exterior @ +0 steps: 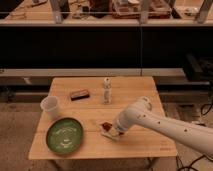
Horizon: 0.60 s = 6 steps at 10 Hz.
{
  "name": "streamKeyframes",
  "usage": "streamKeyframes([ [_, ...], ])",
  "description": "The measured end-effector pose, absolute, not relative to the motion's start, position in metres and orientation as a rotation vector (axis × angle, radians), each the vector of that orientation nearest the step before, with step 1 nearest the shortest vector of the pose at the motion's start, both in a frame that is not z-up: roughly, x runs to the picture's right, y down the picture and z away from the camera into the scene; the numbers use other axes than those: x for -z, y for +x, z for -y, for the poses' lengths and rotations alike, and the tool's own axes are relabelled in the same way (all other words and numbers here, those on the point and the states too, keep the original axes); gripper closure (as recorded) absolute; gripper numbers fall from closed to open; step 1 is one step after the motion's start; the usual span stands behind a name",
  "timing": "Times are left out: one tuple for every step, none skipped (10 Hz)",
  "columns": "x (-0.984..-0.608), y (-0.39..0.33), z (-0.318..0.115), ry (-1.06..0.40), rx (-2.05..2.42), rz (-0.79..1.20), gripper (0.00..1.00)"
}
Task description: Place the pepper on the white sponge
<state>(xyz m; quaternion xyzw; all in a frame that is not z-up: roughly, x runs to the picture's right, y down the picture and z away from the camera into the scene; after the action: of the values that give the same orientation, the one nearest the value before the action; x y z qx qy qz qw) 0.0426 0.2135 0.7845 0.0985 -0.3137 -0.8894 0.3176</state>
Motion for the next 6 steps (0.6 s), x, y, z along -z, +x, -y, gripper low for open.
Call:
streamKeyframes([
  [-0.785,0.039,-0.215,0.264,2.342,0.833,0.2],
  [-0.785,0.036,-0.217,0.269,2.345,0.84,0.2],
  [-0.784,0.032,-0.216,0.276,2.347,0.842,0.2],
  [-0.783,0.031,-0.216,0.281,2.344,0.842,0.2],
  [-0.78,0.031,-0.212,0.289,2.338,0.837,0.2],
  [-0.776,0.036,-0.204,0.29,2.329,0.819,0.2],
])
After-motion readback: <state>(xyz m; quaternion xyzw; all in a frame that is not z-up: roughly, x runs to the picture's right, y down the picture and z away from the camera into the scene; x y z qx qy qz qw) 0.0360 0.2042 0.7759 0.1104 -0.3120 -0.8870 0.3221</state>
